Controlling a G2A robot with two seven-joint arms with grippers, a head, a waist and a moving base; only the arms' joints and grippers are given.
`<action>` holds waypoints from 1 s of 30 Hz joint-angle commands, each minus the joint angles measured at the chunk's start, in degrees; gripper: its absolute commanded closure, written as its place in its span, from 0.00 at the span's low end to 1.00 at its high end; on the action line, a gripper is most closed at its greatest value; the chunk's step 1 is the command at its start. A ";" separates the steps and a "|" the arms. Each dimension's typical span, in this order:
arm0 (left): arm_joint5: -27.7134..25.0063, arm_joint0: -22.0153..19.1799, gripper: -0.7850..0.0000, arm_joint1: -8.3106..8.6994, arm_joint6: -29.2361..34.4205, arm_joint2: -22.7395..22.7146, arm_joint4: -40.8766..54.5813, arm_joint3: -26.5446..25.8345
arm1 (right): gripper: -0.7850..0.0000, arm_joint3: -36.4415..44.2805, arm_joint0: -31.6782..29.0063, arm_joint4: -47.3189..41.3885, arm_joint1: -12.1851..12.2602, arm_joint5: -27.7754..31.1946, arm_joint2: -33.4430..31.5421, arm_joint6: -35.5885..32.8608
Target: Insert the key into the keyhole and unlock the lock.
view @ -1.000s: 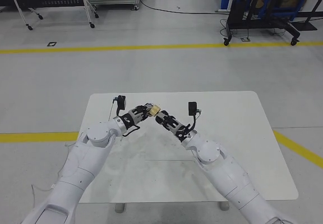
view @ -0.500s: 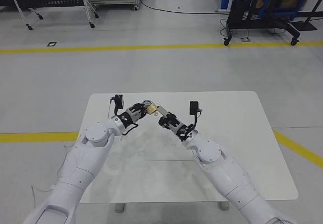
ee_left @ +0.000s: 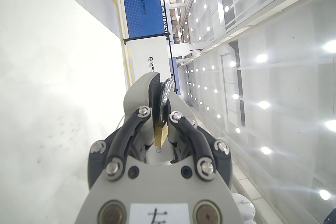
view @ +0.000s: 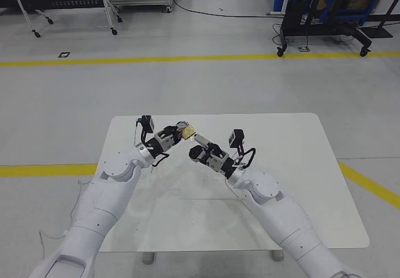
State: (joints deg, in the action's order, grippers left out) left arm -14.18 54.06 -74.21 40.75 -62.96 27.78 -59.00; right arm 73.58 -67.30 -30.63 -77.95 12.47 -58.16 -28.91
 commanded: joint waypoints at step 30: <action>-8.23 1.12 1.00 0.03 4.85 -0.68 -3.12 -1.38 | 0.68 -7.76 3.28 -23.69 -0.74 -15.70 -3.62 -21.97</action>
State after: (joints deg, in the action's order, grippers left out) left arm -22.29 55.16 -74.18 45.49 -63.65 24.80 -60.34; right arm 65.60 -63.87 -55.09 -78.74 -3.45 -61.76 -50.74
